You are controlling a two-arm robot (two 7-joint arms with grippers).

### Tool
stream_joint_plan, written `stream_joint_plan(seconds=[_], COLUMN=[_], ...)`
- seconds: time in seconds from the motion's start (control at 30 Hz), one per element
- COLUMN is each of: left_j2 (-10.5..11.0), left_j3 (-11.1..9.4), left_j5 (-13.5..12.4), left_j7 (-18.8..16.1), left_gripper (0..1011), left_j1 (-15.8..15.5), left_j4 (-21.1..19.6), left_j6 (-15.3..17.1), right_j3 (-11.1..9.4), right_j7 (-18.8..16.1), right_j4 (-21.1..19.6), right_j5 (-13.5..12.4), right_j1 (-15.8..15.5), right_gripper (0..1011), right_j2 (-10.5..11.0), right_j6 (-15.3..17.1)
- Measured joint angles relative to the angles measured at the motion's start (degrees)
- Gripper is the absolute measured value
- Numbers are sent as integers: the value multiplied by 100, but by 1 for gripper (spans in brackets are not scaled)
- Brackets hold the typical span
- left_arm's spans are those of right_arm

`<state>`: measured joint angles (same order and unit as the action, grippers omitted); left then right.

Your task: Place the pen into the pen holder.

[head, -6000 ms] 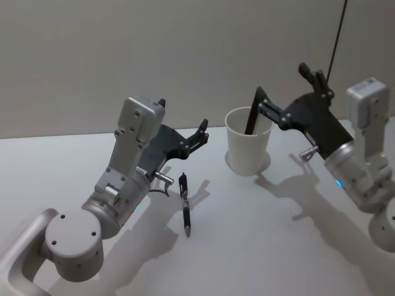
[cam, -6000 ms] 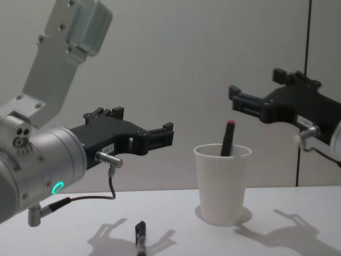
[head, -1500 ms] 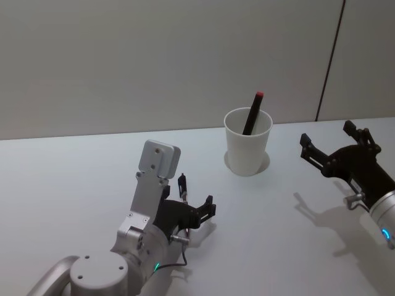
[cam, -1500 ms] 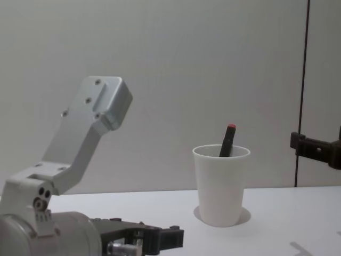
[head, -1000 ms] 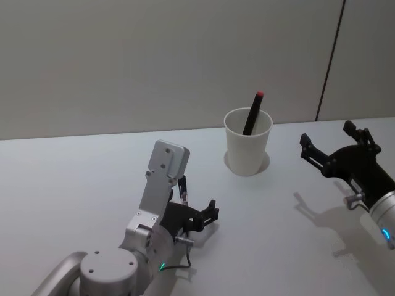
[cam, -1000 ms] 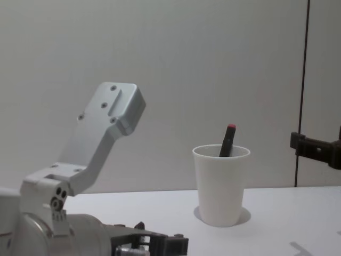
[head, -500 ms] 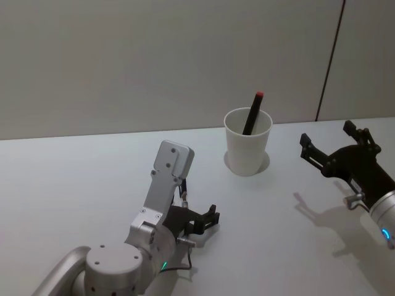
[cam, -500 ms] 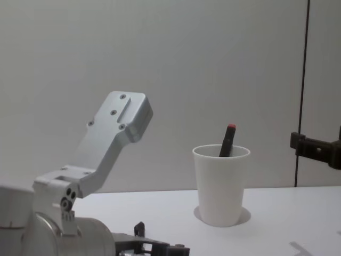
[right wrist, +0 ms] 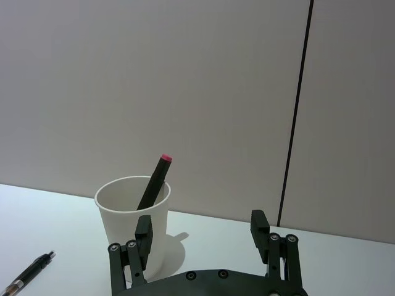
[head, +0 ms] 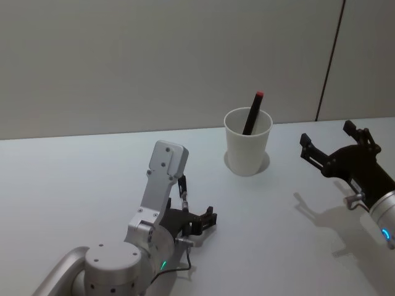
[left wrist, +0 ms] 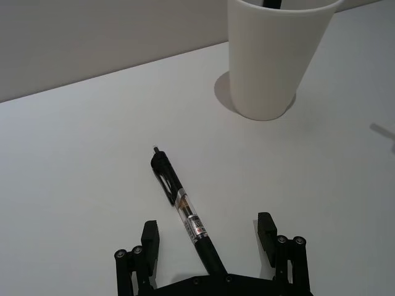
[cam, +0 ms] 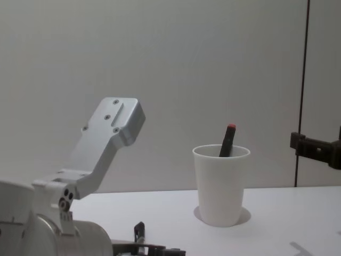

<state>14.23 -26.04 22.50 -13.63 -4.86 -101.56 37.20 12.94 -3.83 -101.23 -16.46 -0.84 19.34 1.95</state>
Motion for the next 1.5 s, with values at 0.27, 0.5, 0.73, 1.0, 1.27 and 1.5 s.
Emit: stream_joint_plan(seconds=[0.27,0.5,0.73,1.0,1.27,1.5], left_j2=[-37,-51,-59,-64,-68,-72], left_j3=[39,62,77,77,77,87], left_j5=[93,121,141,160,166,128], left_j7=[-55,-95,-112,-116,-117,-81], left_gripper=[1001,885,691,592,544,499], left_j1=[15,22,24,27,29,28], left_j4=[8,13,17,19,21,31], left_j6=[14,24,32,39,42,41], right_j3=[0,0,0,0,0,0], right_j7=[0,0,0,0,0,0], right_j4=[0,0,0,0,0,0], right_j5=[0,0,0,0,0,0], right_j1=[0,0,0,0,0,0], right_gripper=[1001,1001,1001,1001,1001,1001], right_j2=[0,0,0,0,0,0], right_j6=[0,0,0,0,0,0])
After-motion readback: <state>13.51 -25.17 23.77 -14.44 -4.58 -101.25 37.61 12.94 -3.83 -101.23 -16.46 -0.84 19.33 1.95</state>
